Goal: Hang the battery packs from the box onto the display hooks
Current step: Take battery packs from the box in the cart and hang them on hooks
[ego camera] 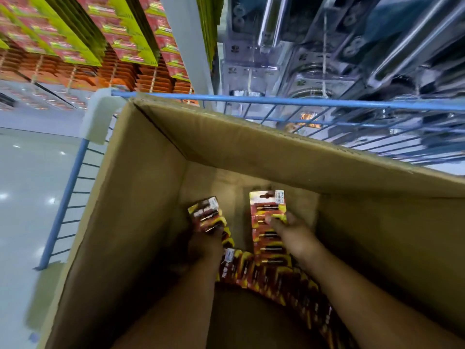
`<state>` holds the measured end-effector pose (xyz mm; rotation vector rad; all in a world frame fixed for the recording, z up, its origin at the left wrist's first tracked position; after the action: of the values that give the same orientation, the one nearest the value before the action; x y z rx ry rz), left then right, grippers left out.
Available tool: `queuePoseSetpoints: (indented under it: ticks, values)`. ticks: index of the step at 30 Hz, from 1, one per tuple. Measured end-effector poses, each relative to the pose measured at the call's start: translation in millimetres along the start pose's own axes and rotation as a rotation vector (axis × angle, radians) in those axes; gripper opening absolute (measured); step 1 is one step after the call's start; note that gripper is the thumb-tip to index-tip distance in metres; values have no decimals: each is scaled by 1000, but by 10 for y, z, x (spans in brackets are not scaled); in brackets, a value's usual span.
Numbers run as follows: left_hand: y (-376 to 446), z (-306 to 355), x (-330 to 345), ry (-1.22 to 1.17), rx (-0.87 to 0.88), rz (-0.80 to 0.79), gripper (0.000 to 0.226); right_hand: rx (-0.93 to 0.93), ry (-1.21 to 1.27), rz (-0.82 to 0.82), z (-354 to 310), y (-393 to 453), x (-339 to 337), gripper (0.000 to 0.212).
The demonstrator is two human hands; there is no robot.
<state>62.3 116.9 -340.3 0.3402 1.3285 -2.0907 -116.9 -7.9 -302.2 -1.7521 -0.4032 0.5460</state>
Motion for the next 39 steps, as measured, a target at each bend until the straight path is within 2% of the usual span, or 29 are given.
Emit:
queuePoseSetpoints:
  ticks: [3, 6, 8, 12, 15, 18, 22, 28, 36, 39]
  values:
    - [-58, 241, -68, 67, 134, -1, 38, 6, 75, -33, -49, -153, -7, 11]
    - [-261, 538, -235, 22, 227, -20, 30, -2, 156, -26, -100, -412, -52, 22]
    - [-413, 736, -417, -11, 297, -43, 29, -36, 211, -24, -177, -686, -93, 21]
    - [-868, 1167, -958, -106, 411, -120, 26, -103, 285, -23, -347, -1407, -146, 14]
    - [-1308, 1495, -1423, -240, 453, -232, 26, -150, 306, -31, -497, -2026, -121, 21]
    - [-1786, 1799, -1881, -312, 576, -330, 26, -224, 320, -31, -650, -2660, -65, 27]
    - [-2233, 2002, -2474, -422, 635, -339, 27, -332, 375, -67, -867, -3411, 47, 29]
    - [-2804, 2269, -3548, -541, 731, -213, 30, -554, 307, -149, -1277, -4433, 467, 32]
    - [-3458, 1920, -4938, -697, 802, 175, 19, -744, 90, -317, -1586, -5448, 1338, 24]
    - [-3590, 1756, -5405, -756, 820, 275, 16, -802, 21, -348, -1624, -5813, 1714, 40]
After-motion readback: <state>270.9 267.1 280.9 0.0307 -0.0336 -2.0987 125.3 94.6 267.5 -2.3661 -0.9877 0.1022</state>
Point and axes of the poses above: each hand's wrist, its own y-axis towards the middle knuckle, its own x-axis out of the palm, z = x × y, the point moved 5 cm from there along y, towards the middle knuckle, and after that the axes turned 14 degrees about x, right-handed, at the moved point
